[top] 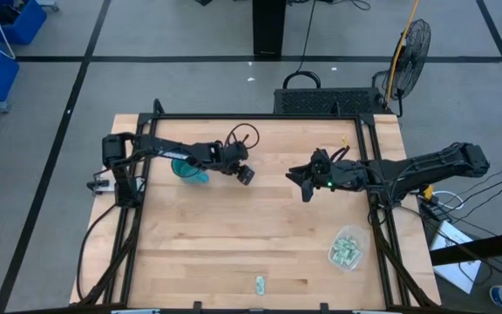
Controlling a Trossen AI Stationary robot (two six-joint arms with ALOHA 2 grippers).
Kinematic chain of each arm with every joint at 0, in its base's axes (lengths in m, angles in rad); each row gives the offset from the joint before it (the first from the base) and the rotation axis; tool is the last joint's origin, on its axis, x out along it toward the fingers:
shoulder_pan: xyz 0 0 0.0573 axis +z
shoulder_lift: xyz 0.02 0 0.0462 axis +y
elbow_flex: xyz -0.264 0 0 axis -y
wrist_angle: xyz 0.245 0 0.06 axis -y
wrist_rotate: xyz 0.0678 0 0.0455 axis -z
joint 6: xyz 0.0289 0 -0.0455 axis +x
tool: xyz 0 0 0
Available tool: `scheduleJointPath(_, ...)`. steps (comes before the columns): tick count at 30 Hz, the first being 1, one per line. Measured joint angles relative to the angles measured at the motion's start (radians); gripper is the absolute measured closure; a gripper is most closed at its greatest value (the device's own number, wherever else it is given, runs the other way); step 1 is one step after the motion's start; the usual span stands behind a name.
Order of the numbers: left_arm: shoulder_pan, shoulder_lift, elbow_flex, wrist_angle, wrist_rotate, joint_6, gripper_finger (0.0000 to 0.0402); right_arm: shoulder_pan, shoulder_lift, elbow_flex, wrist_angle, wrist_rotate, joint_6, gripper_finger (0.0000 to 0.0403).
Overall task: Pick and place Stevia / Truvia into bins
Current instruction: Put the truvia packet into the transparent container
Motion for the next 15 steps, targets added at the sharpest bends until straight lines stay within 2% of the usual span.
scheduleJointPath(4,0.0,0.002,0.0,0.03,-0.026,-0.001,0.0149,0.0,0.0,0.0,0.0,0.0,-0.03,0.0284)
scheduleJointPath(15,-0.002,0.076,0.003,0.088,-0.017,-0.021,0.0149,0.0,0.0,-0.001,-0.005,0.002,-0.048,0.0284)
